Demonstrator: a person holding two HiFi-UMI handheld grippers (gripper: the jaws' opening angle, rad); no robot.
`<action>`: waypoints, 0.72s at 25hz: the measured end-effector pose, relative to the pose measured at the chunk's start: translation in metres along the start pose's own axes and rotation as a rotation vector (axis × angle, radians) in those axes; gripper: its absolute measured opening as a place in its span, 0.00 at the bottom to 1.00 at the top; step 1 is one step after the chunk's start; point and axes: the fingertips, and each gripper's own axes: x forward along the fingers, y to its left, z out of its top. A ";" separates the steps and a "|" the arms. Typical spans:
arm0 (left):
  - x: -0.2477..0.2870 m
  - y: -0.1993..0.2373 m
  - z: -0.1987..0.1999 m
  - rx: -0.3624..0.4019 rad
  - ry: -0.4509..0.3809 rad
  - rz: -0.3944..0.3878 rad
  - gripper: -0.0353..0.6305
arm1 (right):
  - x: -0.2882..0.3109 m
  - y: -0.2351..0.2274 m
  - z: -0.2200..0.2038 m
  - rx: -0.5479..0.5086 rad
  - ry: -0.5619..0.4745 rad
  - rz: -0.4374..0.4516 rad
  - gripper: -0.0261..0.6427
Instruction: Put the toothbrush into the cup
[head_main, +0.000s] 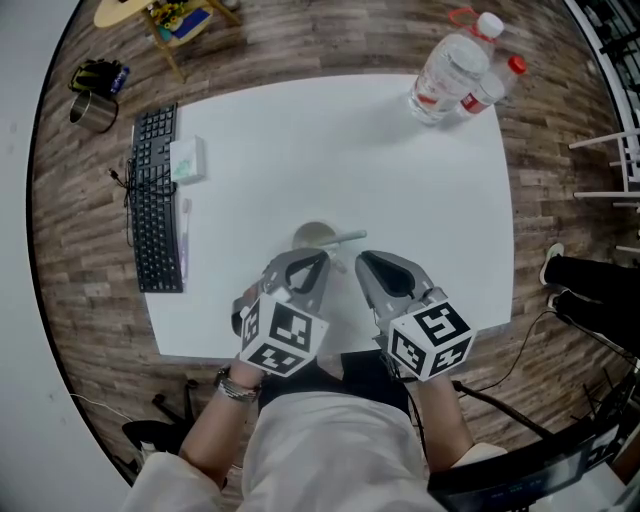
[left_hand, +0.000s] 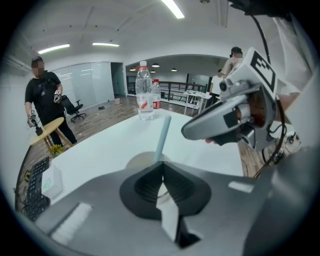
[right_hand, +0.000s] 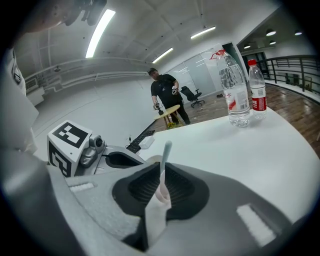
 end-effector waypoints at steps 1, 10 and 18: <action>-0.001 -0.001 0.001 0.000 -0.003 -0.001 0.07 | -0.001 0.000 0.000 -0.006 0.004 -0.004 0.08; -0.018 -0.006 0.029 -0.025 -0.084 -0.008 0.07 | -0.016 0.003 0.016 -0.063 -0.029 -0.021 0.08; -0.041 0.011 0.042 -0.047 -0.129 0.083 0.07 | -0.035 0.003 0.043 -0.101 -0.108 -0.053 0.08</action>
